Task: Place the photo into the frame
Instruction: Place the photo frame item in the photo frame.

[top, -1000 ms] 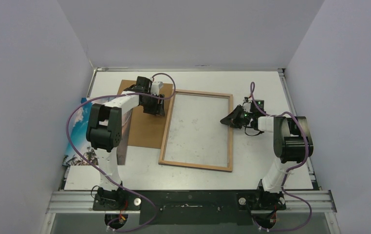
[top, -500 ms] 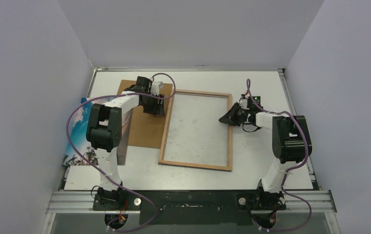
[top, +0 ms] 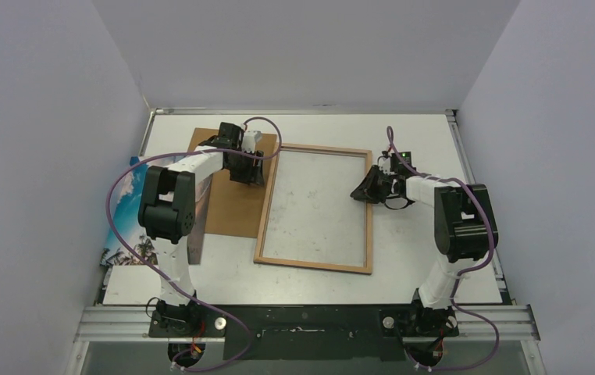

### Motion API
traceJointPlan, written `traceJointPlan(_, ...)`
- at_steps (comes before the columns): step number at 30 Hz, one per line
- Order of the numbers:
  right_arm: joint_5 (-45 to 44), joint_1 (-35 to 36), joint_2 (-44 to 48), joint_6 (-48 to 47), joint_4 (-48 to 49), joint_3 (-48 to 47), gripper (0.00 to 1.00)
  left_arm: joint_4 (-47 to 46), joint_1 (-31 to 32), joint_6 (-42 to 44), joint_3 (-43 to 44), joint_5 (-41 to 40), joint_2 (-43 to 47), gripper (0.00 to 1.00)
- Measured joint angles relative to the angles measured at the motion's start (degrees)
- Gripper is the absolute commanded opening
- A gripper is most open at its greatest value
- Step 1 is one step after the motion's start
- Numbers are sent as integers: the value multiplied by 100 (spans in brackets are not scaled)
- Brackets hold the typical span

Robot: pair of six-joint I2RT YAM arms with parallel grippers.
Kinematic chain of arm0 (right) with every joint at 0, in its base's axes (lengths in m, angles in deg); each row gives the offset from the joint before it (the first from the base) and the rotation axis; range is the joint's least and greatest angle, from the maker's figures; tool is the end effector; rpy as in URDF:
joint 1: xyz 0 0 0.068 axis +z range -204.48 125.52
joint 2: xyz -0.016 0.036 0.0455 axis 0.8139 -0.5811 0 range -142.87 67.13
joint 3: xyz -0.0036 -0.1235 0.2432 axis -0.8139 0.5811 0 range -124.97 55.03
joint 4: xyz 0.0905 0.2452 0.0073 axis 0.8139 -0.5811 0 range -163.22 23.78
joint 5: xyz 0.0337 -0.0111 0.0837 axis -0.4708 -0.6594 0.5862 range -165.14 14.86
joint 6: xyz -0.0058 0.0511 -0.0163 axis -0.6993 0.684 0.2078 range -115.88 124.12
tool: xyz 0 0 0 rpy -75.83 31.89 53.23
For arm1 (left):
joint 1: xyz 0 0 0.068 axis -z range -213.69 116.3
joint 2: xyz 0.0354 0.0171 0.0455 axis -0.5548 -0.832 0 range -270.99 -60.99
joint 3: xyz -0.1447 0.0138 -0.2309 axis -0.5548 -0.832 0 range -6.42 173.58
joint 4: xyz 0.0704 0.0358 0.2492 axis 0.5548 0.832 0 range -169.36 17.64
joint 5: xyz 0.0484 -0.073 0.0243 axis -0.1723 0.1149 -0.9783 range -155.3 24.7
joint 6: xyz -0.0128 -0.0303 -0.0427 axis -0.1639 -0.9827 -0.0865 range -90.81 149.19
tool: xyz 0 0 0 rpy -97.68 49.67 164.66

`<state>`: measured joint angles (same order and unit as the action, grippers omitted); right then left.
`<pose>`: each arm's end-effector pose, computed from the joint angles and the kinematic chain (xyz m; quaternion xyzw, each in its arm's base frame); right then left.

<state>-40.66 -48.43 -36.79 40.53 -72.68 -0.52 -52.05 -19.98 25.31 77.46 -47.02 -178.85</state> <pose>0.3466 0.0570 0.1419 0.1520 0.9021 0.3678 0.1667 0.4168 -0.1132 0.1652 0.1212 0.9496 -0.1895 0.2184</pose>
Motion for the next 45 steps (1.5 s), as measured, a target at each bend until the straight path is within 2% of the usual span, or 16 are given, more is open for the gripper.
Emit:
traceJointPlan(6, -195, 42, 15, -146, -208, -72, 39, 0, 0, 0, 0, 2, 0, 52)
traceJointPlan(9, -317, 83, 35, -260, -468, -166, 46, 0, 0, 0, 0, 2, 0, 52)
traceJointPlan(21, -758, 271, 280, -612, -1364, -640, 50, 59, 0, -15, 2, 63, 28, 52)
traceJointPlan(37, -2063, 789, 280, -1226, -2492, -1453, 52, 74, 0, -20, 2, 107, 31, 52)
traceJointPlan(45, -2529, 907, 299, -1464, -2752, -1644, 52, 79, 0, -20, 2, 129, 31, 52)
